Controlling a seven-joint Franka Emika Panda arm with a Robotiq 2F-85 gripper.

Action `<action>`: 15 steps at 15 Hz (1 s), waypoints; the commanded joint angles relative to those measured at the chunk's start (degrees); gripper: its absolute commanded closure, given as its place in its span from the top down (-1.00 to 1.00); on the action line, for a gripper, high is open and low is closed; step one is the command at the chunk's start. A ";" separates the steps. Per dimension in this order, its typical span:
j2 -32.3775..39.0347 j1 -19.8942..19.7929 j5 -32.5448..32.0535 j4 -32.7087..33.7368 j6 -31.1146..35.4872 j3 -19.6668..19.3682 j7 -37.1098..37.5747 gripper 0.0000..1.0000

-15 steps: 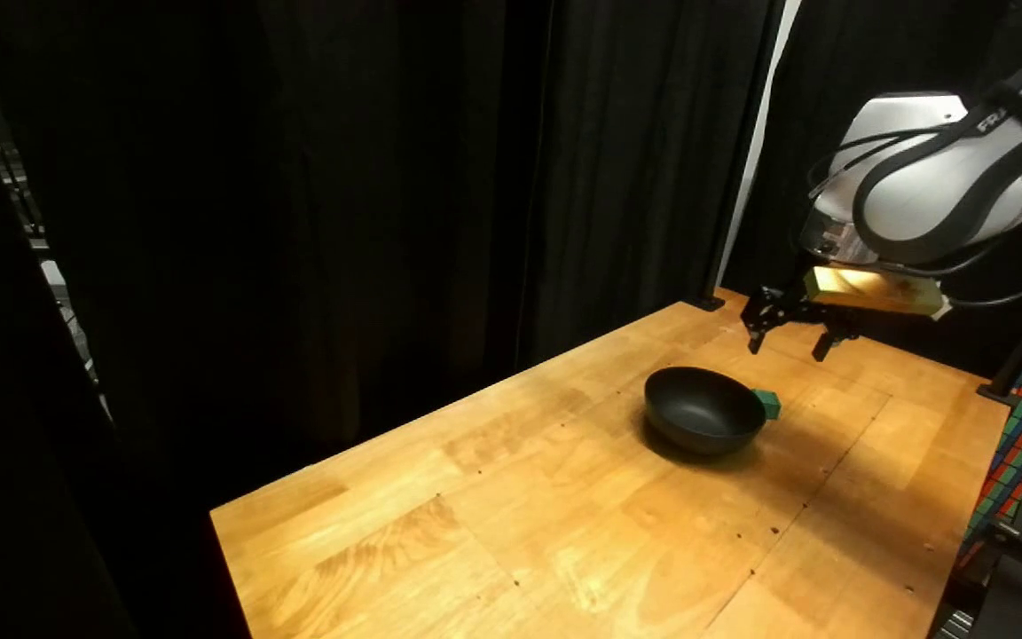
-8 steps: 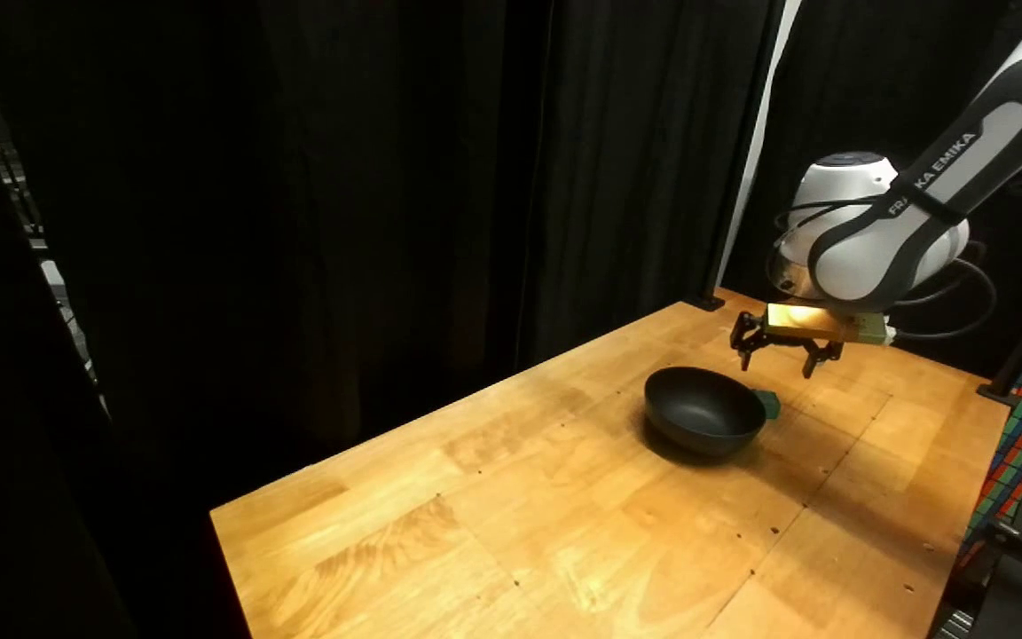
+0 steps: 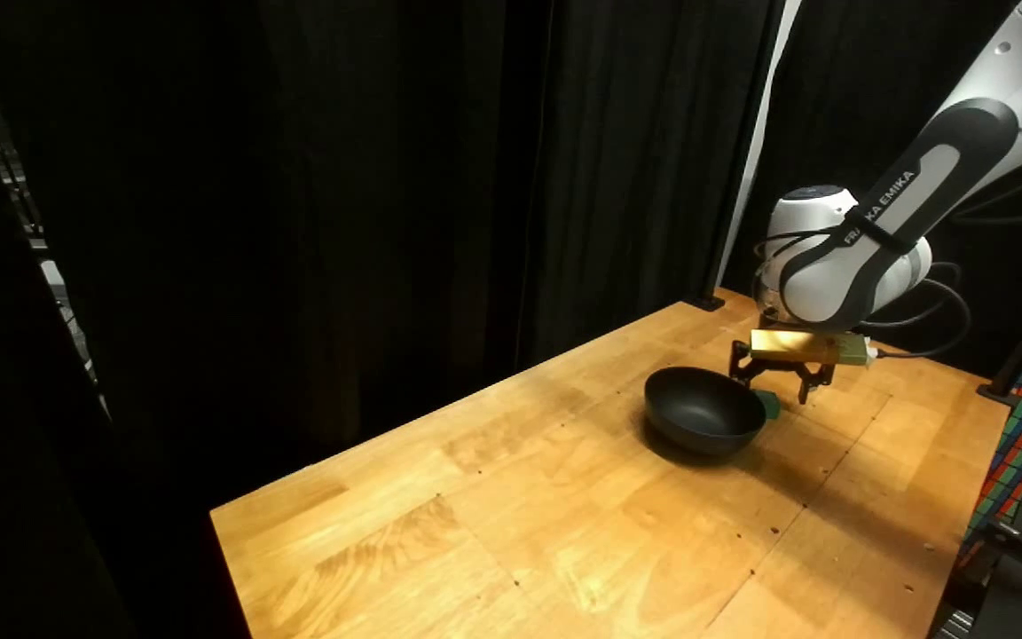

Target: Put the block in the bowl

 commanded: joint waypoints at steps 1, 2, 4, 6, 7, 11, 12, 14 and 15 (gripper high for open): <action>1.56 0.07 1.89 2.50 -3.37 -0.22 -1.47 0.13; 1.51 0.04 1.92 2.57 -3.79 -0.35 -1.39 -0.02; 0.53 -0.26 2.35 2.60 -4.80 -0.24 -1.63 -0.32; -1.60 -1.06 3.39 2.34 -7.27 0.32 -2.51 -0.61; -3.03 -1.88 4.48 2.20 -9.21 1.06 -3.56 -0.61; -10.97 -3.53 8.89 0.96 -17.71 2.92 -6.57 -0.61; -12.80 -4.37 10.90 0.81 -19.83 4.20 -8.31 -0.61; -15.64 -6.22 17.09 0.37 -22.90 7.16 -13.04 -0.61; -16.47 -6.31 19.56 0.06 -23.40 7.93 -14.23 -0.61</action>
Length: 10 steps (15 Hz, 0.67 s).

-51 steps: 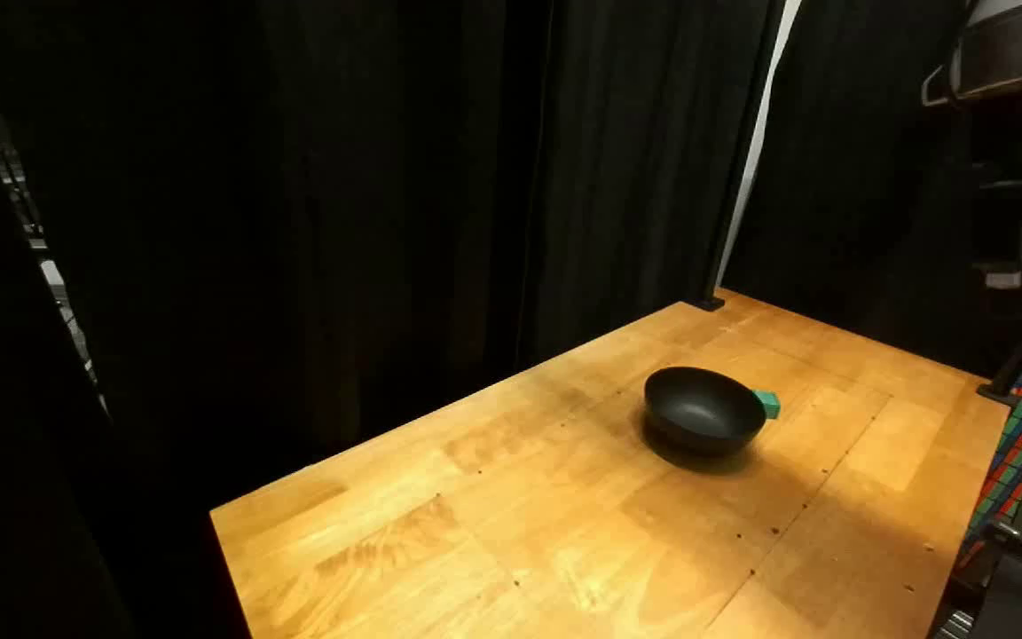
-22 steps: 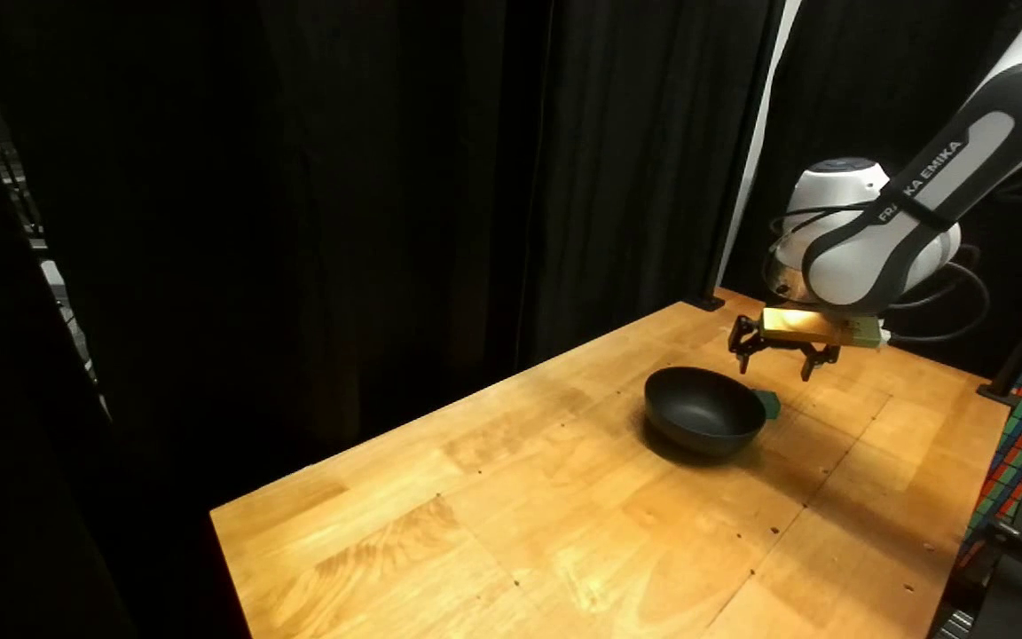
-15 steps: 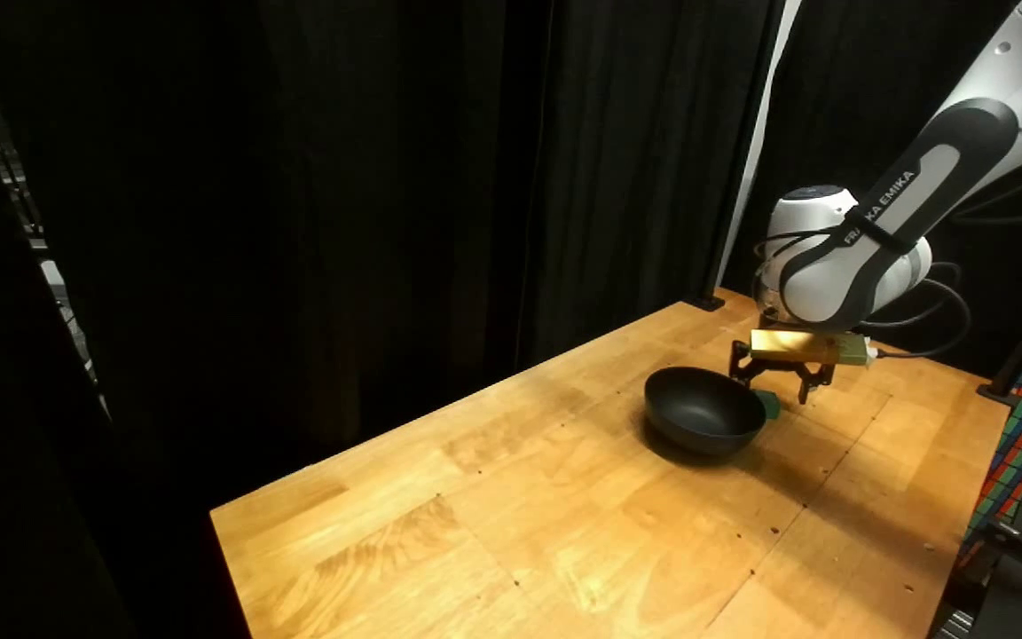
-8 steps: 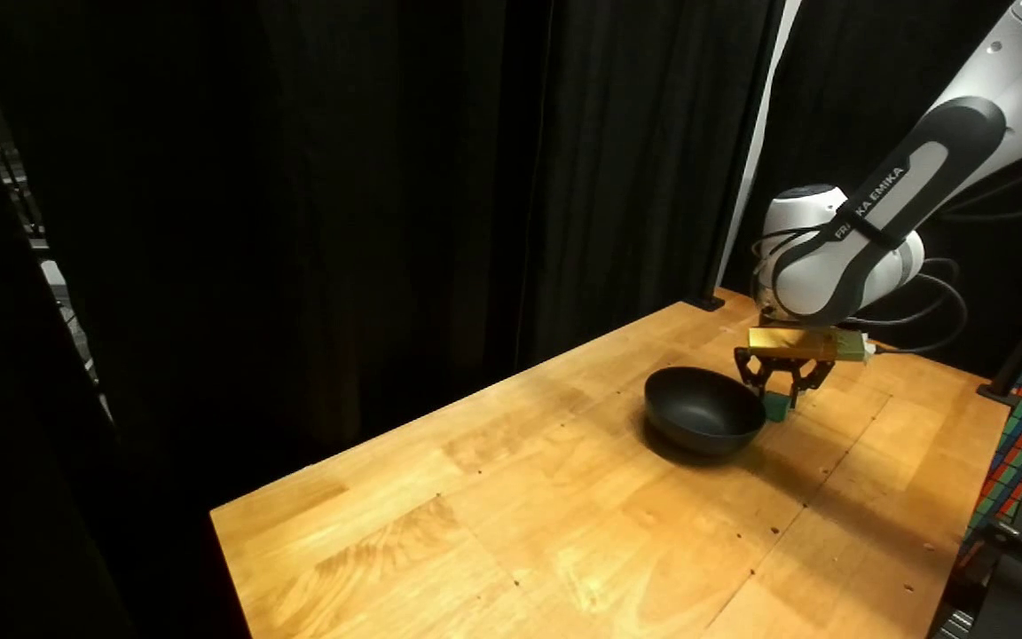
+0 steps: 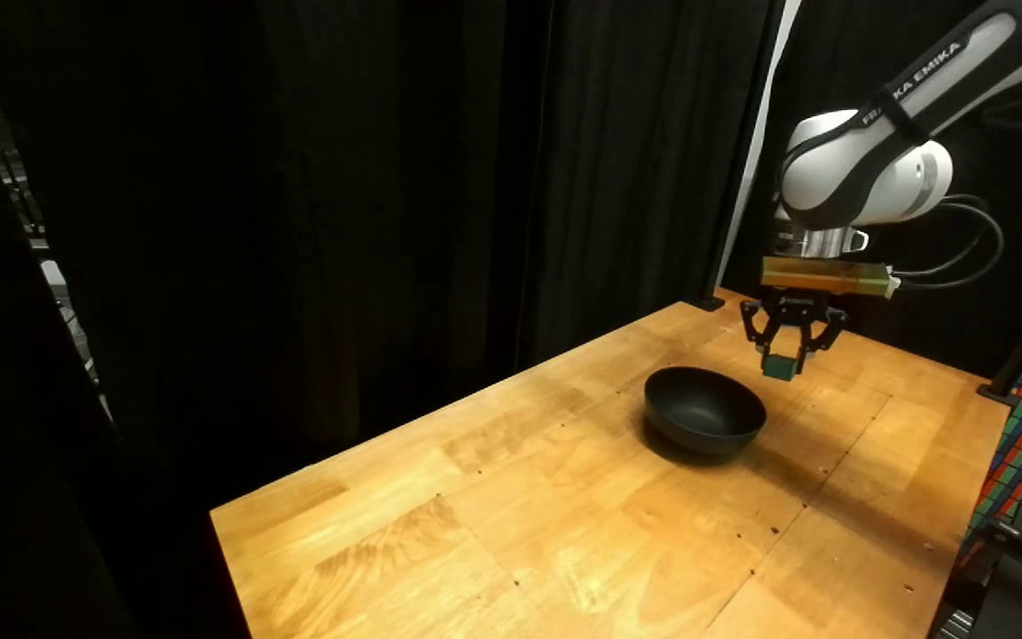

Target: Put the block in the bowl

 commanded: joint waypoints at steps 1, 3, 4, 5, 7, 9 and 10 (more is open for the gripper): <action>-5.44 -2.45 9.53 -2.50 -2.72 4.56 -7.00 -0.61; -5.91 -1.93 13.10 -3.38 -1.53 5.85 -8.72 -0.61; -5.97 -1.71 14.48 -3.77 -1.16 6.39 -9.47 0.39; -6.14 -1.57 15.23 -4.10 -1.07 6.70 -9.89 0.41; -6.74 -1.66 15.75 -4.29 -2.16 6.98 -10.90 0.68; -8.17 -2.06 14.58 -4.30 -5.04 6.43 -11.70 0.99; -9.17 -3.20 15.63 -3.74 -10.06 6.40 -14.09 1.00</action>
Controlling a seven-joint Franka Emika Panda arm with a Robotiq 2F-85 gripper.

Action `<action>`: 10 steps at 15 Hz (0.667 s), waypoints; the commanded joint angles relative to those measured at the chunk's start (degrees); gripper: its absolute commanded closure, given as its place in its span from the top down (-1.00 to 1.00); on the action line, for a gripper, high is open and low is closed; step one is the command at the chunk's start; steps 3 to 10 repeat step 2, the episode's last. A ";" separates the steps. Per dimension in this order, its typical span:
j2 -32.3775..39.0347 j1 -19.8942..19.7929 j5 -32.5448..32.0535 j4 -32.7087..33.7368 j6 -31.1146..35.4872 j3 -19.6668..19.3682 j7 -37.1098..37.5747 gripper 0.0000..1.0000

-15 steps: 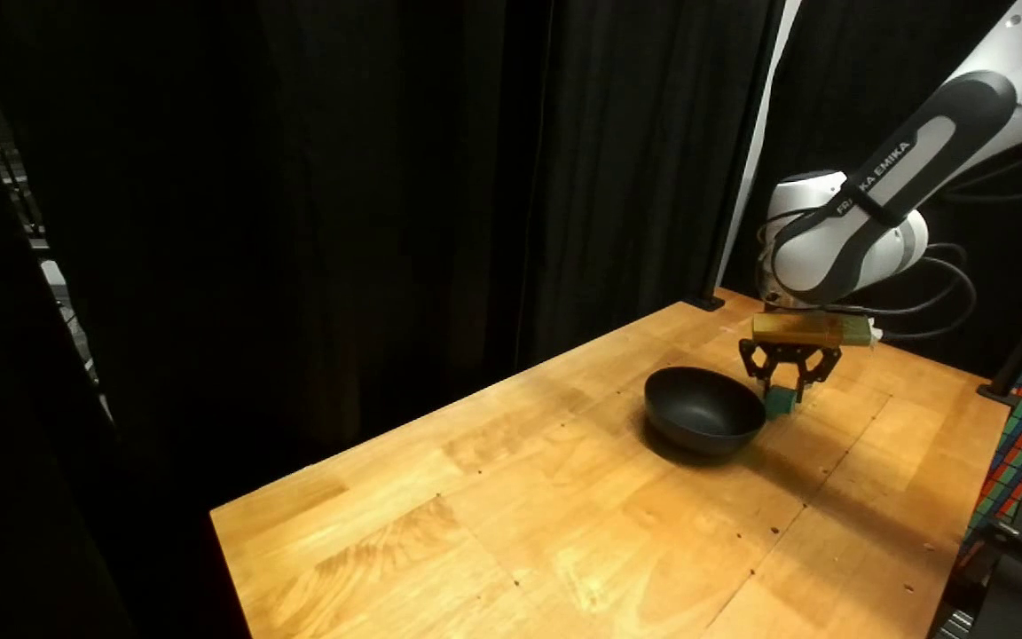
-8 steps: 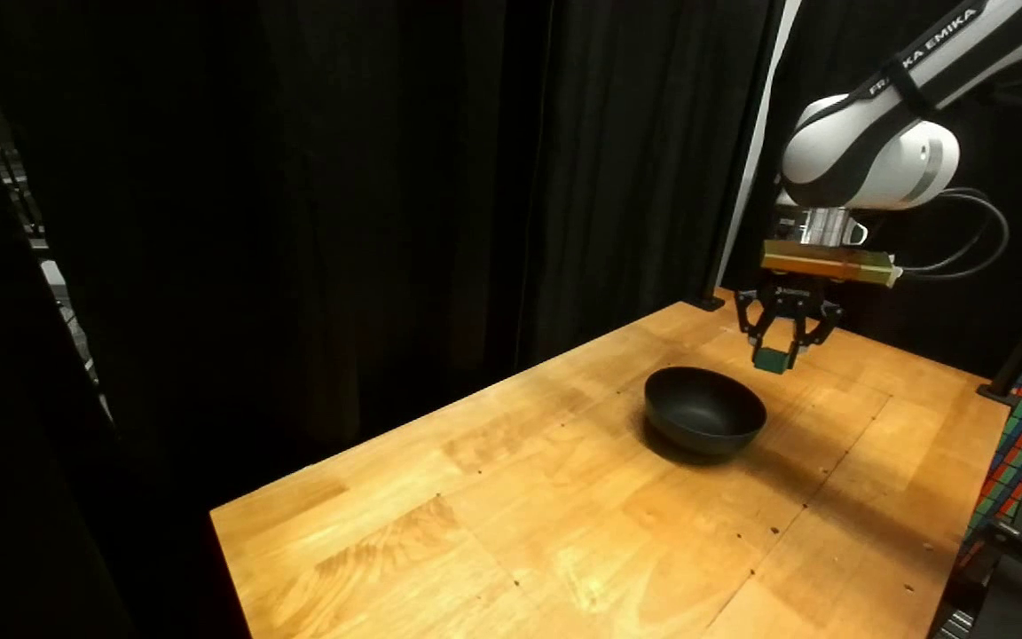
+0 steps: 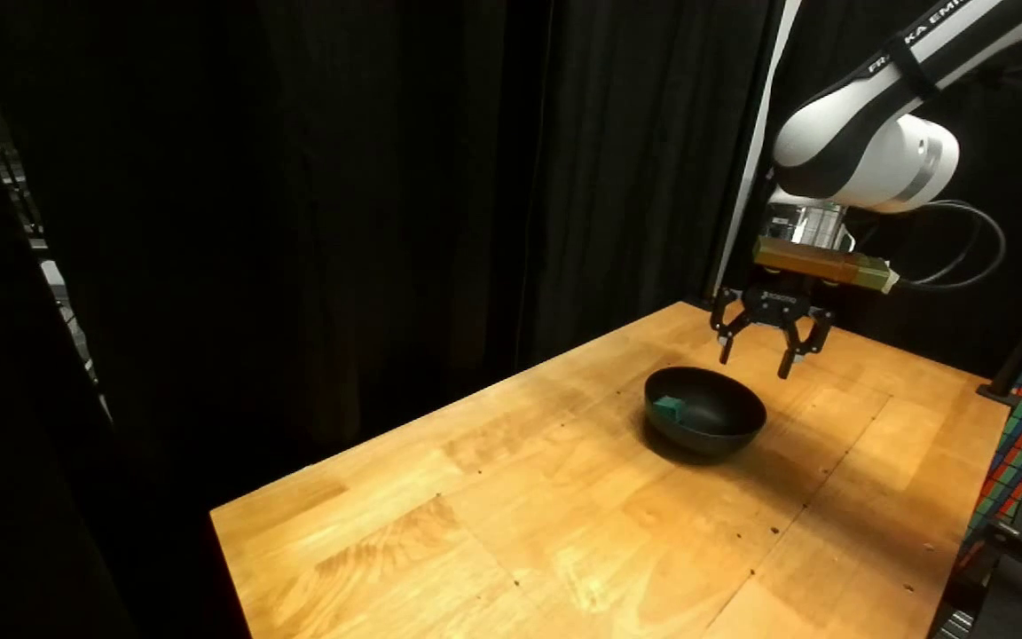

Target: Put the block in the bowl

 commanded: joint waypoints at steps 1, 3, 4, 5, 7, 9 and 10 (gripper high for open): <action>-5.30 -2.83 1.64 -0.31 -13.24 -0.33 -6.83 1.00; -6.12 -3.71 1.34 -0.16 -17.78 -0.51 -8.95 1.00; -6.12 -3.71 1.34 -0.16 -17.78 -0.51 -8.95 1.00; -6.12 -3.71 1.34 -0.16 -17.78 -0.51 -8.95 1.00; -6.12 -3.71 1.34 -0.16 -17.78 -0.51 -8.95 1.00; -6.12 -3.71 1.34 -0.16 -17.78 -0.51 -8.95 1.00; -6.12 -3.71 1.34 -0.16 -17.78 -0.51 -8.95 1.00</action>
